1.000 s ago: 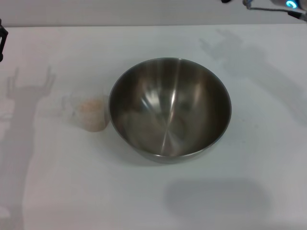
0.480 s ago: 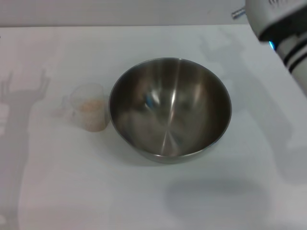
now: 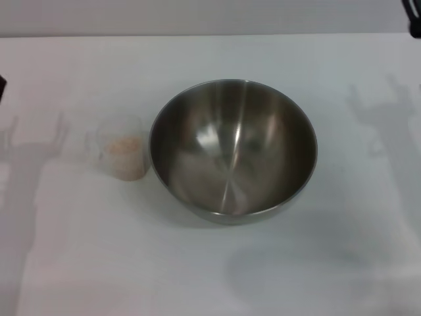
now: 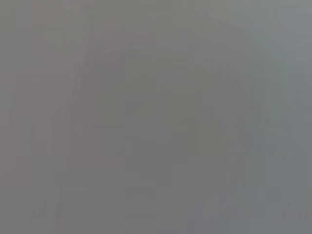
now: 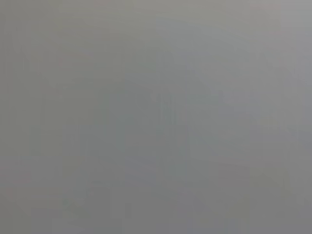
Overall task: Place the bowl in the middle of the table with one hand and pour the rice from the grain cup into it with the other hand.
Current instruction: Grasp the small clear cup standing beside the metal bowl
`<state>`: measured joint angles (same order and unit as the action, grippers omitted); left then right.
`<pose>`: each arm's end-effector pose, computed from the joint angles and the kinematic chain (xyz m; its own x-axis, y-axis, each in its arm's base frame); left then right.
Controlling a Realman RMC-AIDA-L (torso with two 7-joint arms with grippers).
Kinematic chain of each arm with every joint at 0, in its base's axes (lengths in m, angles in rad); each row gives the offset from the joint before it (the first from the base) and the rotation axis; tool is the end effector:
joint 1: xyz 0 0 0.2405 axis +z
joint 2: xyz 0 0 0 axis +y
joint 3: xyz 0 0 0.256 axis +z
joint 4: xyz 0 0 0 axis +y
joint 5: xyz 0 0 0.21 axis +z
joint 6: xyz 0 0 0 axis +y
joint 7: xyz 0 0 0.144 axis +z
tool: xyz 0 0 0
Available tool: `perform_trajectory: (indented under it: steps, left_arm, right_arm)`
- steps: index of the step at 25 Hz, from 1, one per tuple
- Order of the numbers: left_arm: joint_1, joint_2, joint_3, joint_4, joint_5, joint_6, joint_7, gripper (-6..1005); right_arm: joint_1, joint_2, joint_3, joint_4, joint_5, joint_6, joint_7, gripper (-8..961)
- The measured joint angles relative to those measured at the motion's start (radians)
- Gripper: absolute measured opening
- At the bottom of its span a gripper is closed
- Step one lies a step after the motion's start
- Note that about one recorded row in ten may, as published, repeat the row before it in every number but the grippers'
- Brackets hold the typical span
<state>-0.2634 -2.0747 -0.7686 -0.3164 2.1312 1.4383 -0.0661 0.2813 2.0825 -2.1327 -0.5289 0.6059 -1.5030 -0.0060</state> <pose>-0.3231 0.2804 0.0065 0.6265 -0.2716 0.7306 0.7541 -0.0259 -0.6562 0.2406 0.3024 0.0129 0.5184 0.5296 -0.6714 -0.6820 -0.2176 -0.6982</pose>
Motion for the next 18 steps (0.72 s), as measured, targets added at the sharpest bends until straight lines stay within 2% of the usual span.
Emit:
perform_trajectory:
  steps: [1, 4, 6, 7, 10, 11, 18]
  left_arm:
    - [0.016, 0.001, 0.032, 0.005, 0.0, 0.009, 0.0, 806]
    - [0.049, 0.003, 0.084, 0.007, 0.001, 0.031, 0.0, 805]
    - [0.089, 0.003, 0.172, 0.007, 0.002, 0.08, 0.0, 804]
    - [0.089, 0.003, 0.172, 0.007, 0.002, 0.08, 0.0, 804]
    - [0.107, 0.003, 0.255, 0.008, 0.002, 0.104, 0.016, 803]
    - [0.111, 0.001, 0.289, 0.013, 0.001, 0.092, 0.027, 802]
    - [0.115, -0.002, 0.356, 0.016, 0.001, -0.01, 0.029, 799]
  right_arm:
    - [0.005, -0.001, 0.025, 0.069, 0.001, -0.019, 0.052, 820]
    - [0.005, -0.002, 0.052, 0.115, 0.001, -0.018, 0.077, 820]
    - [0.003, -0.002, 0.075, 0.147, 0.002, -0.018, 0.088, 820]
    - [0.001, -0.002, 0.091, 0.163, 0.002, -0.018, 0.093, 820]
    - [-0.004, -0.003, 0.135, 0.194, 0.003, -0.017, 0.108, 820]
    - [-0.004, -0.003, 0.153, 0.211, 0.003, -0.017, 0.116, 820]
    - [0.026, -0.004, 0.173, 0.249, 0.003, -0.016, 0.118, 820]
